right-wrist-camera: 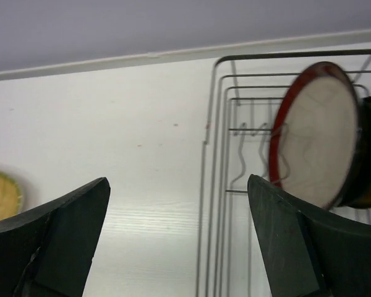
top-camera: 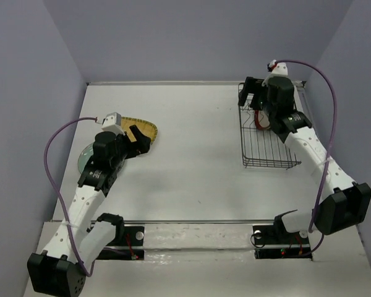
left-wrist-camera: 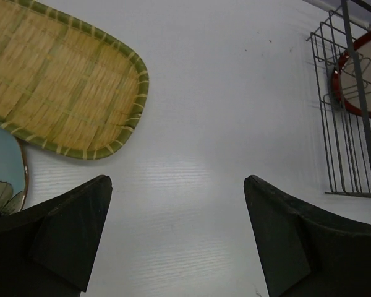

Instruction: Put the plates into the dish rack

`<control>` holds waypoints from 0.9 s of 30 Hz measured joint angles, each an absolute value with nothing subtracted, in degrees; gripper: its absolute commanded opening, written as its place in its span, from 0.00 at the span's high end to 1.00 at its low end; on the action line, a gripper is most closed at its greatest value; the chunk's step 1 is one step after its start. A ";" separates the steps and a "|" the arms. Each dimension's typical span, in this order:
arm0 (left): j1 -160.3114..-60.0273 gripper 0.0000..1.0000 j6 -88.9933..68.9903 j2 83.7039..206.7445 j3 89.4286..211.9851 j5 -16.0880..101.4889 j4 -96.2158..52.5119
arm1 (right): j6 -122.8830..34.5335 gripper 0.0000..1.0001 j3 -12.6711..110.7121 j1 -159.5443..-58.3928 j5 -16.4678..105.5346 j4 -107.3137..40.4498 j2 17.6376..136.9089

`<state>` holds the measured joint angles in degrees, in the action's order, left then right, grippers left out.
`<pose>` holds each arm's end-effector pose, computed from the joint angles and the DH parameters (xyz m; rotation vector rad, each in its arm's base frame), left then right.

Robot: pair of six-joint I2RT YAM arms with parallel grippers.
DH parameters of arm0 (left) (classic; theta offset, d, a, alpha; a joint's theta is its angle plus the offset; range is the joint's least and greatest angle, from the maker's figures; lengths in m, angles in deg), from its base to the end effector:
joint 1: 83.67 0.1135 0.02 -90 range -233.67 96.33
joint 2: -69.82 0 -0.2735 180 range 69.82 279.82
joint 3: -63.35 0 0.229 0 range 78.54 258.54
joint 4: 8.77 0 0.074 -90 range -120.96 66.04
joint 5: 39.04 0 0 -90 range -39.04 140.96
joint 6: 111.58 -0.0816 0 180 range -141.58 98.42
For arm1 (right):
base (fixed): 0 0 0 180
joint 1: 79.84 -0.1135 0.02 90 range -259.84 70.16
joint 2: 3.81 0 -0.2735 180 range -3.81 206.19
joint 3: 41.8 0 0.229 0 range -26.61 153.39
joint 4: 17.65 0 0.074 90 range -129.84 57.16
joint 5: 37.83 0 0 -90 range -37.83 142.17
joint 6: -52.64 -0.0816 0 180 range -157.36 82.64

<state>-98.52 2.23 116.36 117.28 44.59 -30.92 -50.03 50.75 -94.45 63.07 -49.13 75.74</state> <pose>0.1997 -0.0623 0.3020 -0.0659 1.8642 -0.5733 0.3326 0.0708 0.3851 0.0976 1.8874 0.1454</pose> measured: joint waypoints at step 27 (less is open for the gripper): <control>-55.07 0.01 18.62 119.84 105.06 56.50 -33.54 | -59.60 0.06 31.58 -114.80 47.53 -37.18 73.10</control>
<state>-55.07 18.62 119.84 105.06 56.50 -33.54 -59.60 31.58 -114.80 47.53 -37.18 73.10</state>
